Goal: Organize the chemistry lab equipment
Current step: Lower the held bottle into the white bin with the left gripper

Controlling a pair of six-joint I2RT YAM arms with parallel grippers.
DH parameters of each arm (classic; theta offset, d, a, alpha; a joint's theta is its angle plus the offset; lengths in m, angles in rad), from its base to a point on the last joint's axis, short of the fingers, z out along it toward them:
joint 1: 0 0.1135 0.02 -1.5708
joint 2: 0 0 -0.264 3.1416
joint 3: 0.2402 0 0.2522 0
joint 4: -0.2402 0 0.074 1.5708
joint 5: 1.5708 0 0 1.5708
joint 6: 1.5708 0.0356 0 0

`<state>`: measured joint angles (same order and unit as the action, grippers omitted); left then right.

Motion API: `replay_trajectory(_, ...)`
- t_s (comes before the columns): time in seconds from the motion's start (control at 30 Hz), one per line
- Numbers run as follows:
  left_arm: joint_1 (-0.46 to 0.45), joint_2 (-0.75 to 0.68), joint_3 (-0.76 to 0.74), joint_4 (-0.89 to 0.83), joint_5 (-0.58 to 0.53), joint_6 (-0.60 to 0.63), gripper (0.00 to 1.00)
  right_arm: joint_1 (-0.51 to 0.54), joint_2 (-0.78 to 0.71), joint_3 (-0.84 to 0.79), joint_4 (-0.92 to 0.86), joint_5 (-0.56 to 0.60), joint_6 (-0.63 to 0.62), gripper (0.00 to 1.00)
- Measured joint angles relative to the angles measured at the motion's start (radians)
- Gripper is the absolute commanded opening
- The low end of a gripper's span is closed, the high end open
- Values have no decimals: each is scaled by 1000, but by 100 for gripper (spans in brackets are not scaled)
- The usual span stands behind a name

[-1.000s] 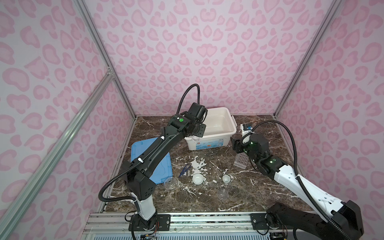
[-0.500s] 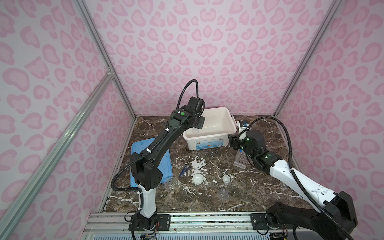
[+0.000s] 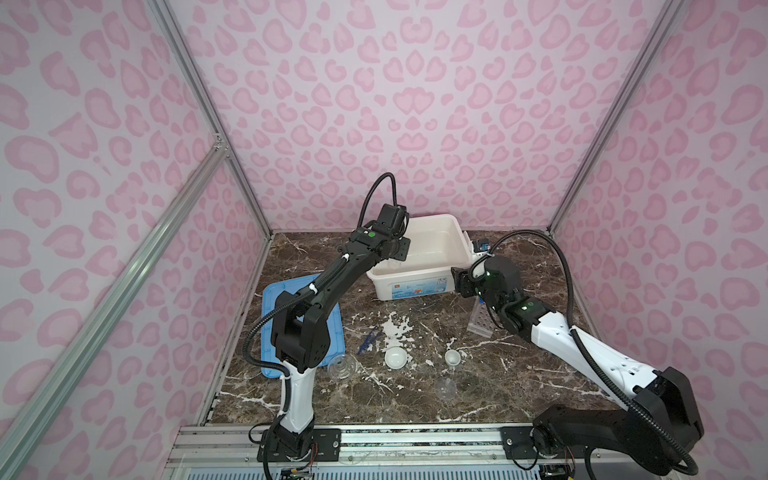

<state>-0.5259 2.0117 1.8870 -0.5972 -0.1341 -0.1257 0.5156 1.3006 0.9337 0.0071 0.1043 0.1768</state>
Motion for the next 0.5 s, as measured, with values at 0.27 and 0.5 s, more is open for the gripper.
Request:
replay_trajectory(0.27, 12, 10, -66, 108, 22, -39, 30, -1, 35, 19, 27, -8, 13, 70)
replay_trajectory(0.5, 15, 22, -129, 162, 26, -74, 30, -1, 36, 20, 27, -18, 14, 70)
